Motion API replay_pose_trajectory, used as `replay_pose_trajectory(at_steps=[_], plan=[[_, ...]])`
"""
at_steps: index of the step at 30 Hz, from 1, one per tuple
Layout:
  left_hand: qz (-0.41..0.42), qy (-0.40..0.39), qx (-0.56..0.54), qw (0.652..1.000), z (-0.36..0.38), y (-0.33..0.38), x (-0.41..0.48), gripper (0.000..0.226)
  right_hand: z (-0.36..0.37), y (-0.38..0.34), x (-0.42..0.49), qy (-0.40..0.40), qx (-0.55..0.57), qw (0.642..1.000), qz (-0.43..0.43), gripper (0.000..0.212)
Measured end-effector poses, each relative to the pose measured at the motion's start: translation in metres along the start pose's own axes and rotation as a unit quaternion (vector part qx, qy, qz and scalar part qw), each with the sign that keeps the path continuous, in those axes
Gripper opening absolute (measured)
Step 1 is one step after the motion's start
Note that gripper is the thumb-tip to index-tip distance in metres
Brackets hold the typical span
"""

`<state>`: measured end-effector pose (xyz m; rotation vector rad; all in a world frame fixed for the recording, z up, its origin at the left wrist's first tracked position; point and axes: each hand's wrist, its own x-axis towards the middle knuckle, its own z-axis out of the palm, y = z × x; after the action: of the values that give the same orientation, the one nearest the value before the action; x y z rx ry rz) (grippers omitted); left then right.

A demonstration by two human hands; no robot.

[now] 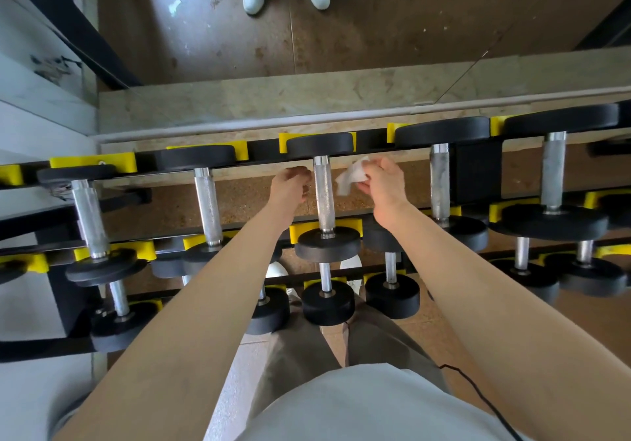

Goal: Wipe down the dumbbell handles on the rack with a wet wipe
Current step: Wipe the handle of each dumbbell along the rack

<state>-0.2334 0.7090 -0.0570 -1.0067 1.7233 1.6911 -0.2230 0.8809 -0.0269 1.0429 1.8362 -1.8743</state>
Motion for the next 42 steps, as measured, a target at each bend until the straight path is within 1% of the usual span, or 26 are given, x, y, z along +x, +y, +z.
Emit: replay_pose_trajectory(at_steps=[2, 3, 5, 7, 8, 10, 12, 14, 16, 18, 20, 22, 24, 26, 28, 31, 34, 36, 37, 40, 42], plan=[[-0.031, -0.027, -0.03, 0.999, 0.003, 0.001, -0.001, 0.019, 0.016, -0.001, -0.002, -0.059, 0.089, 0.993, 0.05, 0.015], [-0.043, -0.036, -0.046, 0.997, 0.003, 0.002, -0.001, 0.02, 0.023, -0.001, -0.003, -0.084, 0.113, 0.988, 0.064, 0.016], [-0.039, -0.037, -0.082, 0.995, 0.004, 0.002, -0.002, 0.018, 0.033, 0.001, -0.002, -0.108, 0.132, 0.982, 0.077, 0.017], [-0.023, -0.02, -0.13, 0.991, 0.002, 0.003, -0.002, 0.014, 0.036, 0.001, -0.002, -0.106, 0.139, 0.981, 0.082, 0.022], [-0.023, -0.015, -0.159, 0.987, 0.001, 0.002, -0.002, 0.018, 0.037, 0.002, -0.001, -0.101, 0.136, 0.982, 0.08, 0.022], [-0.044, -0.015, -0.222, 0.974, -0.003, 0.001, -0.003, 0.028, 0.037, 0.002, 0.0, -0.094, 0.107, 0.987, 0.069, 0.015], [-0.059, -0.024, -0.282, 0.957, -0.004, 0.001, -0.005, 0.03, 0.04, 0.002, 0.0, -0.085, 0.09, 0.99, 0.06, 0.012], [-0.061, -0.016, -0.332, 0.941, -0.005, 0.003, -0.008, 0.031, 0.042, 0.002, 0.0, -0.071, 0.078, 0.993, 0.058, 0.013], [-0.053, 0.001, -0.362, 0.931, -0.006, 0.003, -0.013, 0.027, 0.044, 0.003, 0.001, -0.05, 0.065, 0.995, 0.061, 0.013], [-0.039, 0.011, -0.376, 0.926, -0.006, -0.002, -0.017, 0.017, 0.045, 0.004, 0.001, -0.031, 0.062, 0.995, 0.065, 0.013], [-0.025, 0.015, -0.374, 0.927, -0.004, -0.006, -0.023, 0.014, 0.043, 0.004, -0.001, -0.021, 0.078, 0.995, 0.063, 0.012], [-0.016, 0.01, -0.369, 0.929, 0.0, -0.007, -0.027, 0.014, 0.039, 0.001, -0.006, -0.014, 0.109, 0.993, 0.052, 0.012], [-0.019, -0.001, -0.345, 0.939, 0.006, -0.005, -0.029, 0.017, 0.031, 0.001, -0.01, 0.007, 0.128, 0.991, 0.032, 0.014], [-0.021, -0.011, -0.31, 0.951, 0.013, -0.001, -0.029, 0.018, 0.026, 0.003, -0.014, 0.04, 0.115, 0.992, 0.01, 0.016], [-0.02, -0.015, -0.291, 0.956, 0.015, 0.002, -0.028, 0.014, 0.026, 0.007, -0.017, 0.06, 0.099, 0.993, -0.01, 0.014], [0.003, -0.012, -0.293, 0.956, 0.004, -0.001, -0.03, 0.006, 0.035, 0.01, -0.019, 0.032, 0.045, 0.998, -0.037, 0.013], [0.031, -0.039, -0.337, 0.94, -0.014, -0.016, -0.033, 0.006, 0.042, 0.011, -0.016, -0.005, -0.013, 0.999, -0.043, 0.021], [0.032, -0.043, -0.34, 0.939, -0.016, -0.024, -0.036, 0.006, 0.037, 0.011, -0.015, -0.003, -0.041, 0.998, -0.048, 0.022], [0.034, -0.042, -0.323, 0.945, -0.014, -0.026, -0.036, 0.004, 0.033, 0.011, -0.014, 0.009, -0.054, 0.997, -0.051, 0.022], [0.062, -0.044, -0.203, 0.976, -0.001, -0.025, -0.035, 0.004, 0.018, 0.015, -0.013, 0.057, -0.059, 0.995, -0.049, 0.026], [0.069, -0.041, -0.164, 0.983, -0.001, -0.024, -0.033, 0.006, 0.012, 0.021, -0.016, 0.063, -0.067, 0.994, -0.053, 0.026]])
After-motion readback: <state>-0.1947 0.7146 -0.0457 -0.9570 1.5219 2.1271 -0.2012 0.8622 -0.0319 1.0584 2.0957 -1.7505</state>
